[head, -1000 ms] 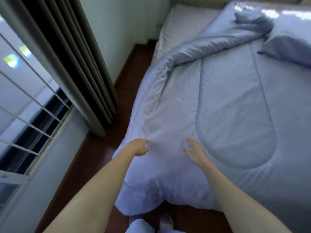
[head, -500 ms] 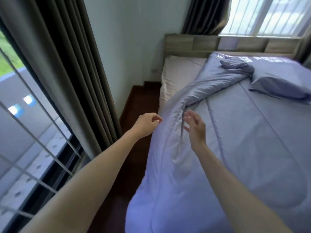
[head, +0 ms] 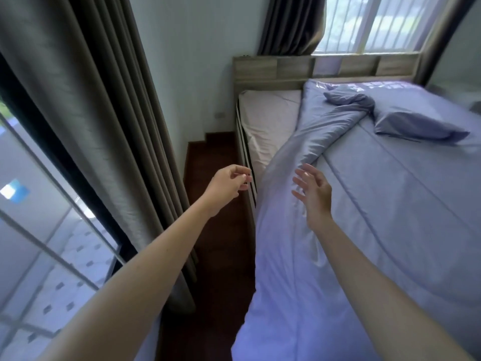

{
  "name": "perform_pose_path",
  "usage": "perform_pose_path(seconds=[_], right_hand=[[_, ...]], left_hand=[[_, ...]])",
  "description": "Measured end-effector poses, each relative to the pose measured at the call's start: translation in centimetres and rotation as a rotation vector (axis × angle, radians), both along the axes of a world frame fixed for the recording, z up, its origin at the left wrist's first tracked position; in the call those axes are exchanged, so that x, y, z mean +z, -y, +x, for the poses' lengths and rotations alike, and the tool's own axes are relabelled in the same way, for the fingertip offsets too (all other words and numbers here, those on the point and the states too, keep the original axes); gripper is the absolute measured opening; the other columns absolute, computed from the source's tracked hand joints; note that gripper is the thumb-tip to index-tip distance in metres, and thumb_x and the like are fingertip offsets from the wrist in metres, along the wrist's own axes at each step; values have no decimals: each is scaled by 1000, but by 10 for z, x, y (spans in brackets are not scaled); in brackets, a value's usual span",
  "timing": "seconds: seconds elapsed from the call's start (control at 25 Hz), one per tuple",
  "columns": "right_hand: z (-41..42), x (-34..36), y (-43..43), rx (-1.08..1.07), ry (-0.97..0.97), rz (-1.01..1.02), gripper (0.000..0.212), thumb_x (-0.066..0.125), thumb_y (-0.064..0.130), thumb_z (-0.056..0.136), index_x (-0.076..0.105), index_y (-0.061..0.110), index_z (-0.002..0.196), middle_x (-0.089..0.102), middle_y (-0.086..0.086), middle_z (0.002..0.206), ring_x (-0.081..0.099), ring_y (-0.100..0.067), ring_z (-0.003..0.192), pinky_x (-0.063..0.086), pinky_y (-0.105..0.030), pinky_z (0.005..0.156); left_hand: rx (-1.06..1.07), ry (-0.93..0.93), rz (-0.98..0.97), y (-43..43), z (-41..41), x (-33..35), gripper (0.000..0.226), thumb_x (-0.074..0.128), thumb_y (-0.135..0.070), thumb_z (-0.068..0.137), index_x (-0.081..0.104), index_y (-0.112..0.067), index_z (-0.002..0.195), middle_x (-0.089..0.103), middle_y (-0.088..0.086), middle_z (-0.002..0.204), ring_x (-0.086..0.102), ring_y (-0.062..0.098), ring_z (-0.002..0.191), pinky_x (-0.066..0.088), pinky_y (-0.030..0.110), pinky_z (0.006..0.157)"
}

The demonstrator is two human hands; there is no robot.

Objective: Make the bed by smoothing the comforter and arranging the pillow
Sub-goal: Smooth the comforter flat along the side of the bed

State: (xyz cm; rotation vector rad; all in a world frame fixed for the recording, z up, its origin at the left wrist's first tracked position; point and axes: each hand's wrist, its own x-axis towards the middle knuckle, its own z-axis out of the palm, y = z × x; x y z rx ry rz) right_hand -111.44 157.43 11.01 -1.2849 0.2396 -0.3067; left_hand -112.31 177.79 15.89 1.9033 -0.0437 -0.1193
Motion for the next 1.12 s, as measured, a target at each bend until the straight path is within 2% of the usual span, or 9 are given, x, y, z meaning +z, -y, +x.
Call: perform_pose_path(seconds=[0.12, 0.24, 0.4, 0.56, 0.76, 0.88, 1.0, 1.04, 1.12], right_hand=[[35, 2, 2, -53, 4, 1, 27, 49, 18, 94, 60, 16, 119, 69, -1, 106, 66, -18, 98, 53, -35, 77], [88, -3, 2, -101, -1, 30, 24, 49, 19, 93, 61, 20, 114, 69, -1, 102, 66, -17, 93, 51, -35, 75], [188, 0, 6, -208, 41, 87, 18, 49, 17, 95, 58, 21, 110, 67, 1, 100, 65, -15, 87, 52, -32, 72], [278, -8, 27, -283, -28, 124, 21, 48, 15, 95, 57, 18, 114, 65, -4, 104, 63, -19, 87, 50, -33, 70], [349, -7, 77, -353, -80, 82, 20, 47, 16, 96, 58, 19, 112, 65, -2, 101, 63, -15, 83, 50, -32, 68], [372, -11, 112, -428, -96, 31, 17, 47, 19, 95, 60, 22, 106, 66, -1, 101, 64, -17, 85, 52, -35, 70], [386, -26, 143, -566, -137, 28, 19, 47, 20, 95, 59, 20, 110, 66, 0, 103, 64, -17, 89, 53, -36, 72], [391, -36, 151, -612, -153, 34, 20, 46, 20, 95, 59, 19, 111, 65, 0, 104, 63, -17, 88, 53, -34, 70], [404, -63, 161, -702, -208, 38, 18, 48, 21, 95, 58, 22, 110, 65, -2, 109, 61, -15, 87, 49, -31, 69]], left_hand=[[-72, -17, 12, -5, 34, 2, 21, 46, -16, 98, 62, -29, 97, 68, -11, 98, 66, 12, 97, 50, 31, 86], [-112, -16, 5, -11, 95, 4, 21, 45, -15, 98, 63, -22, 103, 68, -9, 99, 65, 10, 93, 48, 28, 83], [-160, 8, 31, 1, 212, 14, 22, 42, -12, 98, 62, -16, 108, 66, -6, 98, 63, 8, 83, 43, 22, 69], [-238, -2, 103, 33, 331, 26, 20, 43, -10, 98, 60, -17, 106, 64, -1, 101, 60, 6, 73, 42, 18, 59], [-351, -29, 158, 81, 440, 24, 22, 41, -10, 98, 60, -17, 107, 64, -2, 99, 59, 6, 75, 38, 22, 62], [-412, -42, 197, 113, 500, 3, 23, 40, -9, 98, 59, -17, 107, 63, -1, 102, 59, 8, 76, 36, 22, 60], [-459, -56, 231, 159, 563, -32, 21, 41, -8, 97, 59, -14, 107, 63, 2, 104, 59, 15, 81, 37, 24, 59], [-469, -52, 241, 177, 583, -46, 21, 43, -9, 95, 59, -10, 109, 63, 4, 106, 60, 19, 84, 42, 26, 61], [-499, 13, 336, 218, 621, -81, 31, 49, -13, 92, 58, -8, 121, 65, 7, 115, 63, 27, 99, 49, 32, 78]])
